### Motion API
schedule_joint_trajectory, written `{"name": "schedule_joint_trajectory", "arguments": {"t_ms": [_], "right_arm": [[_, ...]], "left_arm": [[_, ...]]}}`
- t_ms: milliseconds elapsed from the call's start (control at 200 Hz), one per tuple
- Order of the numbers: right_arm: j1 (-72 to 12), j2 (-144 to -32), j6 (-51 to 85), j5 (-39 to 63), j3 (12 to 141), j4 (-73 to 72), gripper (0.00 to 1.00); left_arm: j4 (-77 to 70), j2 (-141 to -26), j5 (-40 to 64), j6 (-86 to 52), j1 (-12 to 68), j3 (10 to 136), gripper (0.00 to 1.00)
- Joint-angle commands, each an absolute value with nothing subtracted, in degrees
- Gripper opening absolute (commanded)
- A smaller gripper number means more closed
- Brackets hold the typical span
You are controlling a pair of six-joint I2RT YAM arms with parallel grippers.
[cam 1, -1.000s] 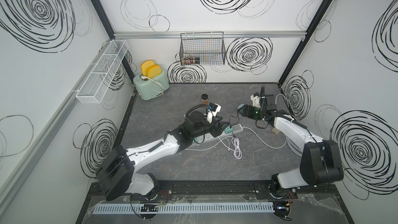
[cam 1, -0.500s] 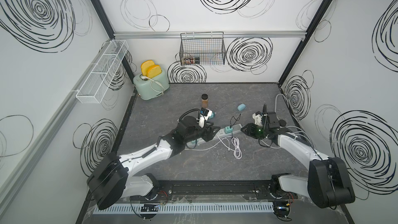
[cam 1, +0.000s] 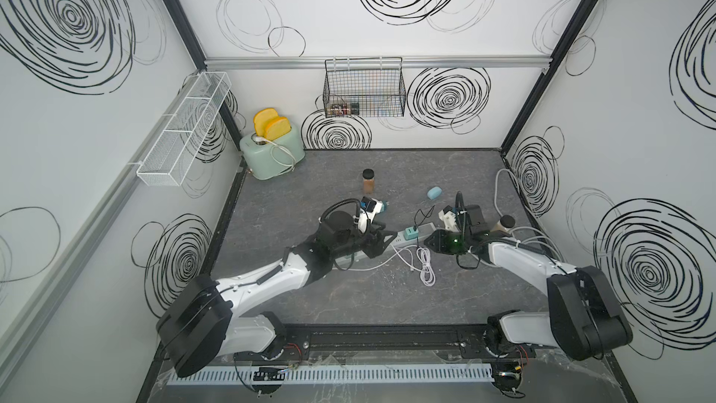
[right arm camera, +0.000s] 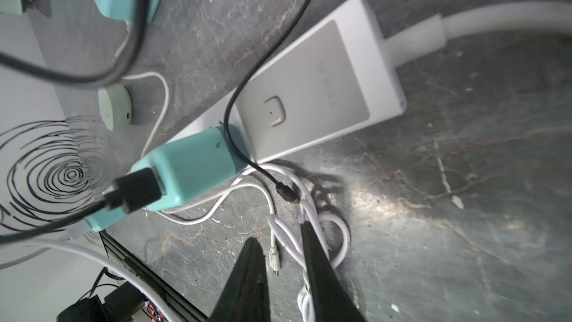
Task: Charge the bluetooth headset
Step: Pick up the charging cable from the center of the board.
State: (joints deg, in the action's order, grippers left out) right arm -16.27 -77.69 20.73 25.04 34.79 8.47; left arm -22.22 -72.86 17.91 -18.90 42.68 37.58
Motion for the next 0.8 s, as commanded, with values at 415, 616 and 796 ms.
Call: {"name": "schedule_joint_trajectory", "arguments": {"t_ms": [415, 616, 796], "right_arm": [[-18.97, -88.03, 17.31, 26.18, 35.68, -1.18, 0.27], [-19.19, -89.09, 17.47, 24.27, 36.01, -1.57, 0.14], [-18.92, -83.4, 17.13, 22.94, 36.61, 3.01, 0.02]], "left_arm": [[-25.91, -73.25, 18.72, -18.44, 42.87, 36.47, 0.56], [-25.35, -73.86, 18.13, -18.26, 43.14, 37.0, 0.56], [-24.87, -74.01, 17.53, -18.52, 43.33, 37.74, 0.55]]}}
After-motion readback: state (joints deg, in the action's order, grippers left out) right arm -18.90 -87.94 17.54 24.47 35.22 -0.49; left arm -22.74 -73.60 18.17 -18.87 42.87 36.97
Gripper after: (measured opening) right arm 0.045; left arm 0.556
